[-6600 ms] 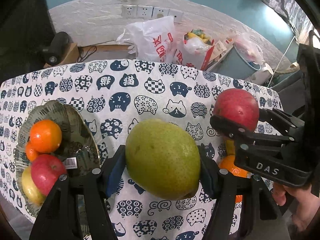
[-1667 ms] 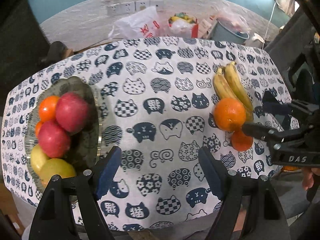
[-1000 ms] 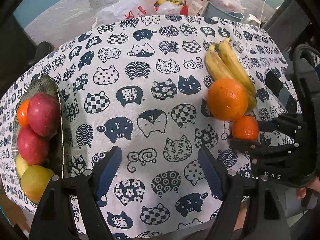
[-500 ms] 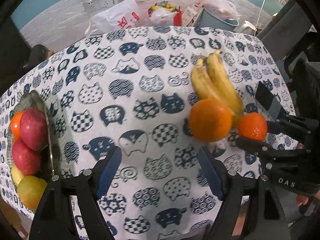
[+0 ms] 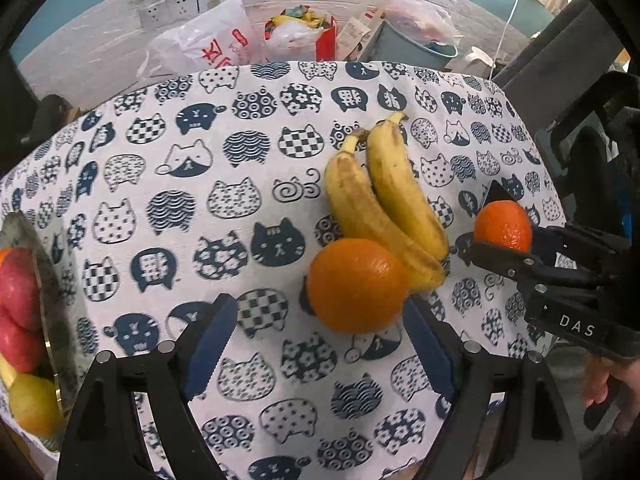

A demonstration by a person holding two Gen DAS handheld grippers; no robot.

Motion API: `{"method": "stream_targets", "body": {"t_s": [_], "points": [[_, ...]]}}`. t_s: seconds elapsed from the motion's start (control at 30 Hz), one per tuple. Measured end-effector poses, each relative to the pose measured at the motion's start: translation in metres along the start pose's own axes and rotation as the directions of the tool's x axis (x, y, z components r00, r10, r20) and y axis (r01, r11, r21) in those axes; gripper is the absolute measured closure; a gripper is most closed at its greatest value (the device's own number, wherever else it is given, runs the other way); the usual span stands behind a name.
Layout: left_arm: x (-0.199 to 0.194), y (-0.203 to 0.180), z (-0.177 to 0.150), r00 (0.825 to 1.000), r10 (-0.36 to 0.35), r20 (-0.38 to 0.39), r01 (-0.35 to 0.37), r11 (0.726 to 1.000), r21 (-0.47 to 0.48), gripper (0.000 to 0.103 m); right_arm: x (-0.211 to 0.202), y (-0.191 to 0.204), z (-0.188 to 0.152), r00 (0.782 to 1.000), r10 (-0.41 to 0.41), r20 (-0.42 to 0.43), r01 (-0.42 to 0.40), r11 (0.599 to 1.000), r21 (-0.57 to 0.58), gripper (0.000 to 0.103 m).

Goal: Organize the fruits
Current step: 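Grasp the tangerine with the right gripper while the left gripper grasps the large orange, then carry the tangerine with the right gripper while the left gripper carries the large orange to the plate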

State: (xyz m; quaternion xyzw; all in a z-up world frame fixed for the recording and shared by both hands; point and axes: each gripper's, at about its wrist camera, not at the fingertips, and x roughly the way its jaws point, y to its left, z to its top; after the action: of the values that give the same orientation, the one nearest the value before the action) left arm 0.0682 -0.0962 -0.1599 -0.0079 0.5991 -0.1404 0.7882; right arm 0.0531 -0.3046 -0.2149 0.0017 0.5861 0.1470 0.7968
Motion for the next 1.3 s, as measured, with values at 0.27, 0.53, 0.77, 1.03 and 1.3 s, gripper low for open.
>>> {"method": "stream_targets", "body": {"t_s": [0.27, 0.53, 0.77, 1.03, 1.3], "points": [[0.019, -0.007, 0.006, 0.999, -0.030, -0.025, 0.030, 1.000, -0.004, 0.017, 0.005, -0.013, 0.005, 1.000, 0.016, 0.006, -0.016, 0.999, 0.031, 0.055], [0.037, -0.012, 0.009, 0.999, -0.036, -0.032, 0.037, 0.999, 0.026, 0.017, 0.009, -0.015, 0.007, 1.000, 0.023, 0.005, -0.023, 0.999, 0.035, 0.055], [0.046, -0.017, 0.009, 0.996, -0.066, -0.062, 0.070, 0.996, 0.053, 0.035, 0.014, -0.015, 0.010, 1.000, 0.025, 0.000, -0.025, 0.999, 0.040, 0.055], [0.040, -0.022, 0.001, 0.999, -0.004, -0.040, 0.009, 0.993, 0.120, 0.036, 0.012, -0.007, 0.014, 1.000, 0.026, 0.013, -0.026, 0.999, 0.019, 0.055], [0.015, -0.004, -0.003, 1.000, 0.016, 0.003, -0.016, 0.996, 0.088, 0.036, -0.004, 0.017, 0.022, 0.997, 0.041, 0.064, -0.039, 0.998, -0.042, 0.055]]}}
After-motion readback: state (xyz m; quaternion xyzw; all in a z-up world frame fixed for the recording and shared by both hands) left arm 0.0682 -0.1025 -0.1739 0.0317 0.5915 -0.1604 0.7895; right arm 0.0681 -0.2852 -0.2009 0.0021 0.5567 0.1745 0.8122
